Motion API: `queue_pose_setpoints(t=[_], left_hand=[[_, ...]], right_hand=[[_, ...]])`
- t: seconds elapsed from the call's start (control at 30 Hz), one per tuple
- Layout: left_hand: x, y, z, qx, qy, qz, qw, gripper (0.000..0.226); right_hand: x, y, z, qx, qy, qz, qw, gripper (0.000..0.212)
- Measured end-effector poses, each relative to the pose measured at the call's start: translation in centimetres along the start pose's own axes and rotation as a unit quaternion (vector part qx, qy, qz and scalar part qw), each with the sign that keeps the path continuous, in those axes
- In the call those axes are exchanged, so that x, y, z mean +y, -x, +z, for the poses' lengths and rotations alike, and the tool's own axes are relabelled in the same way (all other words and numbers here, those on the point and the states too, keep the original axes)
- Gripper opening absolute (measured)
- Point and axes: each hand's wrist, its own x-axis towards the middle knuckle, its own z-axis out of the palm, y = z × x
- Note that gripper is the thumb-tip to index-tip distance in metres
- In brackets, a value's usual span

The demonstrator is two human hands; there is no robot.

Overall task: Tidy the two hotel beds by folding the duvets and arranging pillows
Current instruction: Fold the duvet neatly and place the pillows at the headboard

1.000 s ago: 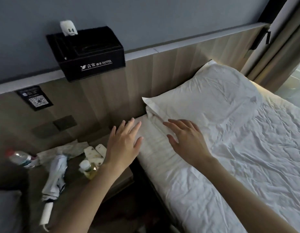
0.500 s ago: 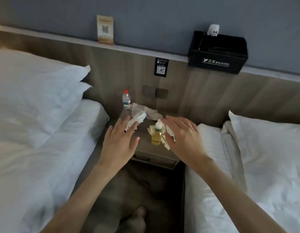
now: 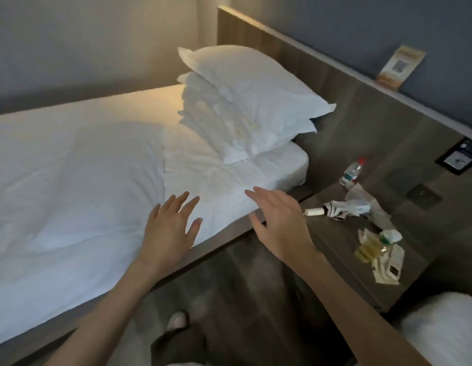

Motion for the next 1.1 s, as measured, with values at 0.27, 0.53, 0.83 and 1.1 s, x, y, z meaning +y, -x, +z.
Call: queue_pose_setpoints(t=[0.27, 0.53, 0.83, 1.1], left_hand=[[-17.8, 1.9, -4.0, 0.036, 0.04, -0.163, 0.985, 0.051], [-33.3, 0.2, -7.6, 0.029, 0.049, -0.241, 0.969, 0.055], [-43.8, -6.5, -7.0, 0.009, 0.113, -0.316, 0.942, 0.058], [-51.2, -15.9, -2.1, -0.021, 0.179, -0.384, 0.905, 0.067]], right_hand=[[-12.7, -10.6, 10.0, -0.128, -0.06, -0.042, 0.989, 0.05], [-21.4, -19.4, 19.5, -0.219, -0.093, 0.025, 0.971, 0.059], [-22.6, -28.7, 29.2, -0.304, -0.138, 0.113, 0.936, 0.071], [-21.0, -38.4, 39.6, -0.342, -0.182, 0.246, 0.888, 0.079]])
